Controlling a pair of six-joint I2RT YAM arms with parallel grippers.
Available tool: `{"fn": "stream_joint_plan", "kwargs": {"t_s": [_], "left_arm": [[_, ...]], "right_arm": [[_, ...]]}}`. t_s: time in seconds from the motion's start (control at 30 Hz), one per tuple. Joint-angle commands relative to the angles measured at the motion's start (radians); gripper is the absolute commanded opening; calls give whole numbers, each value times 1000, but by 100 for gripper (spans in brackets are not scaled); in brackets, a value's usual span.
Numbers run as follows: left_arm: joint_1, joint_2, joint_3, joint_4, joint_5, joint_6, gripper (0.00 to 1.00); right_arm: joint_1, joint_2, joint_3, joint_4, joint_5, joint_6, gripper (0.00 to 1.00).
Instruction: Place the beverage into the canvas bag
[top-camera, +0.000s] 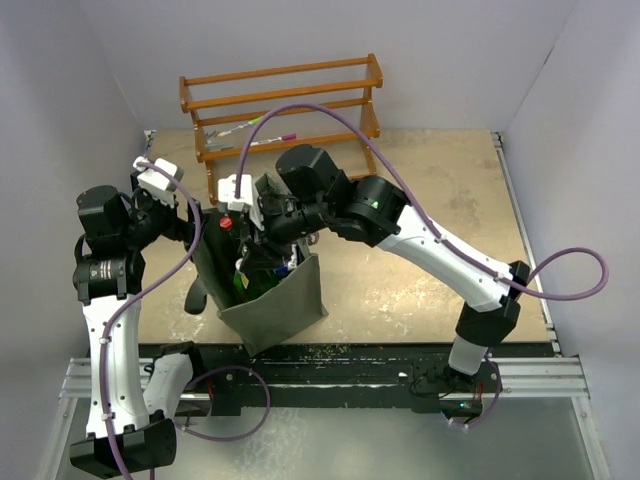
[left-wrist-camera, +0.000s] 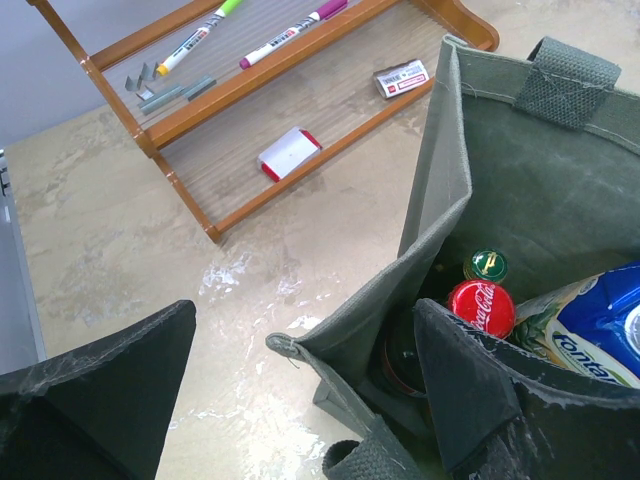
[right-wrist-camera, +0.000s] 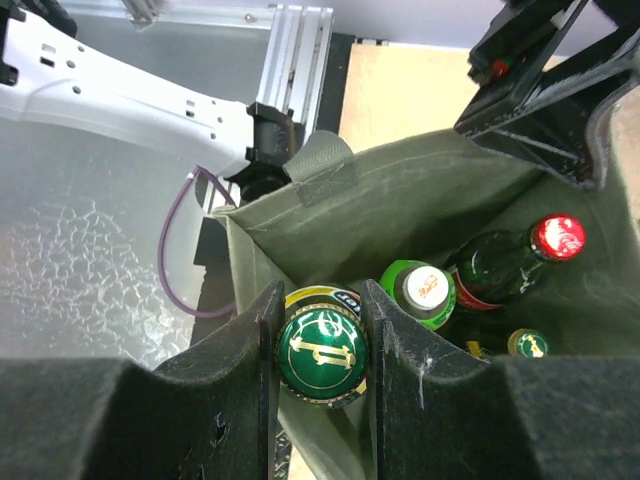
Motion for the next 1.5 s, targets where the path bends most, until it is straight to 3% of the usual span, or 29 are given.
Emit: {"fn": "stream_joint_plan", "kwargs": {"t_s": [0.0,0.33,0.73,1.13,1.47], "left_arm": [[7,-4,-1,28,19,13,93],[7,-10,-8,29,26,15,93],[7,-15,-17,31,30,21,93],[7,-14,-14,33,29,16,93],[6,-6,-11,39,6,7,93]], "right_arm": [[4,-9,-20,111,-72,17,0],[4,15,-144,137,-102,-40,0],[-2,39,-181,121,-143,-77,0],[-22,138,-67,-185,-263,-463,0],[-23,112,-209,-93,-241,-491,0]]}}
